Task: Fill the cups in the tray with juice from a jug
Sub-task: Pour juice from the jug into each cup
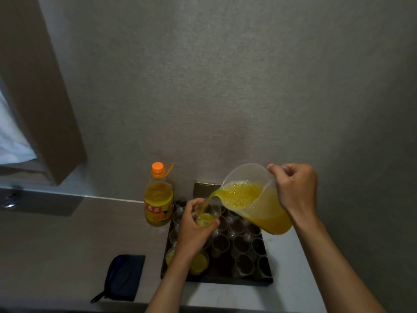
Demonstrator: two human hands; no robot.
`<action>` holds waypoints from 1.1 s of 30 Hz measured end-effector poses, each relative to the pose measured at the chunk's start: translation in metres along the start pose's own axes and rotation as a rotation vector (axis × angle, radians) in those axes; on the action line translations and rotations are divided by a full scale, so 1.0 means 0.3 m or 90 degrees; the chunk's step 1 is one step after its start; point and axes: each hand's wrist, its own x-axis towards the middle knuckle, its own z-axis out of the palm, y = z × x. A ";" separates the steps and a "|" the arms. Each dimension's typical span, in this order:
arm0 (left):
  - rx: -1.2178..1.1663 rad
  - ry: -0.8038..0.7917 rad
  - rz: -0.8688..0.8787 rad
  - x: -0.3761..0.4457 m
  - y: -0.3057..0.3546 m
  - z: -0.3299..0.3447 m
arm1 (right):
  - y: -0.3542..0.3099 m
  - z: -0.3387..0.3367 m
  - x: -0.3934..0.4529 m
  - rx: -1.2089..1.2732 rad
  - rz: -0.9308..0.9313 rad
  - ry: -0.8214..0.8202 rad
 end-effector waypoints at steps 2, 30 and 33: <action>0.004 0.005 -0.001 -0.001 0.002 -0.002 | -0.004 -0.002 0.004 -0.001 -0.003 0.002; 0.022 0.011 -0.011 -0.022 0.005 -0.019 | -0.062 -0.025 0.022 -0.003 -0.005 0.009; 0.022 0.014 -0.008 -0.023 0.007 -0.017 | -0.074 -0.033 0.024 -0.008 -0.005 0.015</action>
